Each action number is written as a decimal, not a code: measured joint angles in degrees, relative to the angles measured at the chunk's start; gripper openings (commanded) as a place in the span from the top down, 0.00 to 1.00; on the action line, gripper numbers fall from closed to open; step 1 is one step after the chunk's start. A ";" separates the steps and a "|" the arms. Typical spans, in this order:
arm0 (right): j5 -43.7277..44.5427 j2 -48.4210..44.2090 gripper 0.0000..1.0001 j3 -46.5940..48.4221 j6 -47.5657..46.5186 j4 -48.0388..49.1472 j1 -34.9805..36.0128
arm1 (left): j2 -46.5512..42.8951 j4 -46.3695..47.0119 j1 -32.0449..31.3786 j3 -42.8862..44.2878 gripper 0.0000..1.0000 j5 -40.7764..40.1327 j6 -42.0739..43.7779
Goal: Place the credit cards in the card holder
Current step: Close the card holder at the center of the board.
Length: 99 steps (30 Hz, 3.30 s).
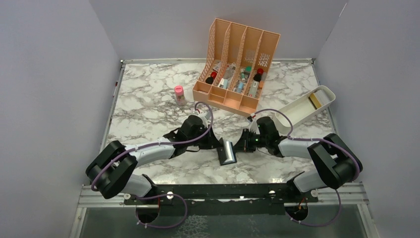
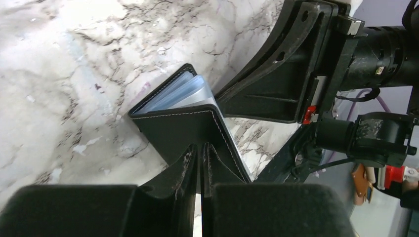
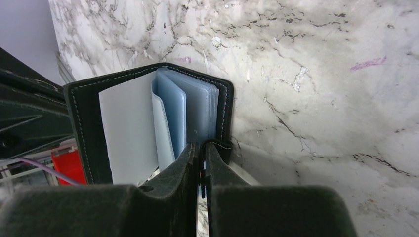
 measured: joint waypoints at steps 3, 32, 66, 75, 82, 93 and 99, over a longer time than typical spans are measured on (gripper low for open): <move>0.07 -0.22 0.84 0.26 -0.39 -0.72 0.00 | 2.78 1.88 0.00 1.07 0.88 1.79 0.57; 6.64 -15.28 0.76 0.13 -0.90 -11.58 0.00 | 14.49 6.49 -0.33 3.89 0.80 5.60 2.91; 0.70 -15.67 0.86 -1.11 0.50 -10.99 0.00 | 8.74 2.10 -4.85 3.58 0.75 1.07 1.20; 1.11 -15.74 0.87 -1.20 0.13 -10.99 0.00 | 9.55 2.99 -8.44 3.61 0.75 1.60 -0.83; 1.11 -15.72 0.87 -1.20 0.09 -10.99 0.00 | 10.75 0.04 -9.92 3.61 0.76 -1.33 -0.72; 0.55 -13.90 0.87 -1.20 -0.96 -10.99 0.00 | 10.75 -1.18 -10.16 4.15 0.77 -3.82 -0.79; 0.33 -12.48 0.86 -1.20 -1.01 -10.99 0.00 | 9.94 -1.81 -10.16 4.15 0.76 -4.50 -0.85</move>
